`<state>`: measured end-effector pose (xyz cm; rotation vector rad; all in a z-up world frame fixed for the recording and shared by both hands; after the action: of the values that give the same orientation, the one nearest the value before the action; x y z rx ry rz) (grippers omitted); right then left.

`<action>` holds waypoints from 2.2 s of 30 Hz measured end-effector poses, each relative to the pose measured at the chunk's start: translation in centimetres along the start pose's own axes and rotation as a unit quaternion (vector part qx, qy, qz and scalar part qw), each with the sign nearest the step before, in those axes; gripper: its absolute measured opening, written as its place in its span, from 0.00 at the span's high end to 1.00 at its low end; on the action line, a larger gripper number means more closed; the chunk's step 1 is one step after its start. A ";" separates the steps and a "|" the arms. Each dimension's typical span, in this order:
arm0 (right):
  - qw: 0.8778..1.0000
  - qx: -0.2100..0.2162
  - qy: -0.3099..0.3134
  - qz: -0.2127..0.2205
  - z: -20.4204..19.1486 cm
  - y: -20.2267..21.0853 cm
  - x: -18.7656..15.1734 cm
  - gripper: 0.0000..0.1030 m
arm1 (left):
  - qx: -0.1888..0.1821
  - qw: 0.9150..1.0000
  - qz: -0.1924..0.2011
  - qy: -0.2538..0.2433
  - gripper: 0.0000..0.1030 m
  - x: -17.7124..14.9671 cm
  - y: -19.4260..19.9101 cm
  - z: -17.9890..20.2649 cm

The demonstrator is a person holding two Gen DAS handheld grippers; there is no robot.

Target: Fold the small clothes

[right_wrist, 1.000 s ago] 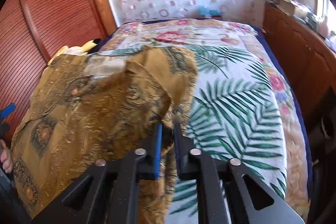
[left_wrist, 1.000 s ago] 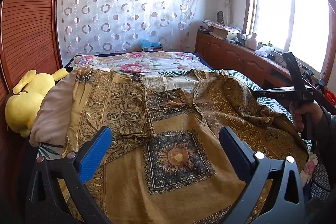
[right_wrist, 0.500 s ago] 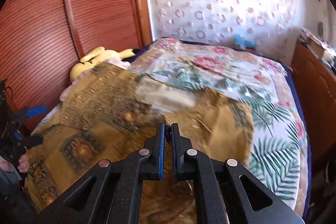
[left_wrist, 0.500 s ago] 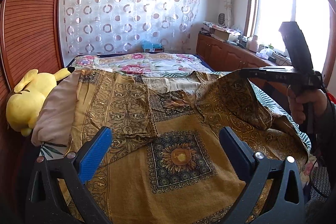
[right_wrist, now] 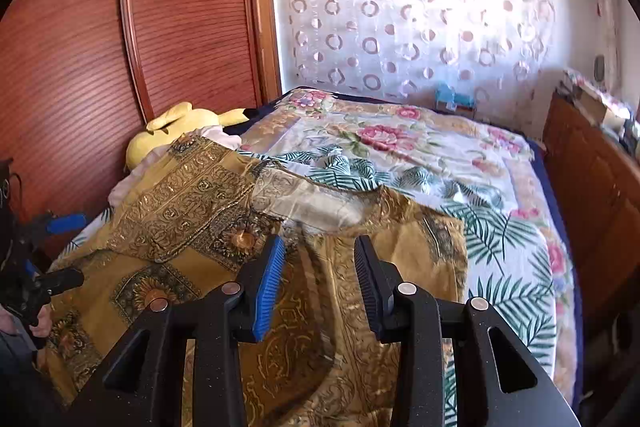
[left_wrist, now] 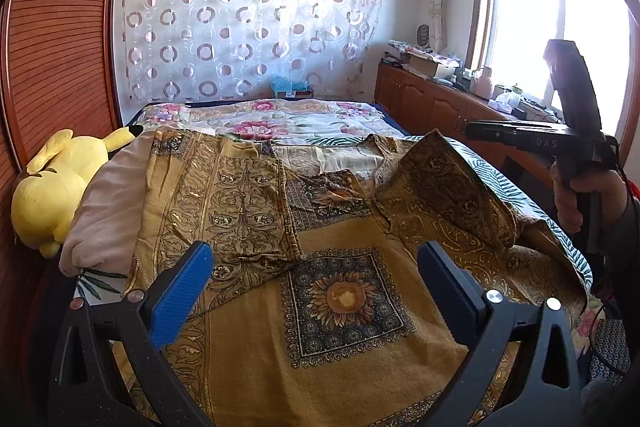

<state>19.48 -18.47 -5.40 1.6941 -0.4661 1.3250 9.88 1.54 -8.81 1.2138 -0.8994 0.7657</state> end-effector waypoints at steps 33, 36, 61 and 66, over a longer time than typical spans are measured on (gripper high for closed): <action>0.986 -0.106 -0.020 -0.131 7.8 -8.2 -1.8 0.45 | 0.024 0.999 -0.034 -0.020 0.00 2.8 -4.5 -4.8; 0.987 -0.092 -0.035 -0.127 8.6 -9.2 -1.1 0.45 | 0.029 0.999 -0.041 -0.015 0.00 3.4 -5.5 -6.1; 0.992 -0.026 0.002 -0.121 11.7 -11.9 0.4 0.95 | 0.089 0.992 -0.090 0.008 0.00 6.0 -13.5 -16.3; 0.993 -0.049 -0.030 -0.100 13.4 -11.0 0.8 0.97 | 0.091 0.992 -0.087 0.001 0.00 6.4 -14.0 -16.9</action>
<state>35.52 -23.70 -9.45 1.6560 -0.3785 1.0935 27.79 15.49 -11.15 1.4325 -0.7223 0.7188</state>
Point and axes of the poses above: each gripper's, at about its wrist camera, not at the fingertips, and y roughly against the way its jaws point, z to its right, x to its top, the point moved 6 cm from there along -y, roughly the way its jaws point, and after that the axes turned 6 degrees about z, right-handed, at the moved point
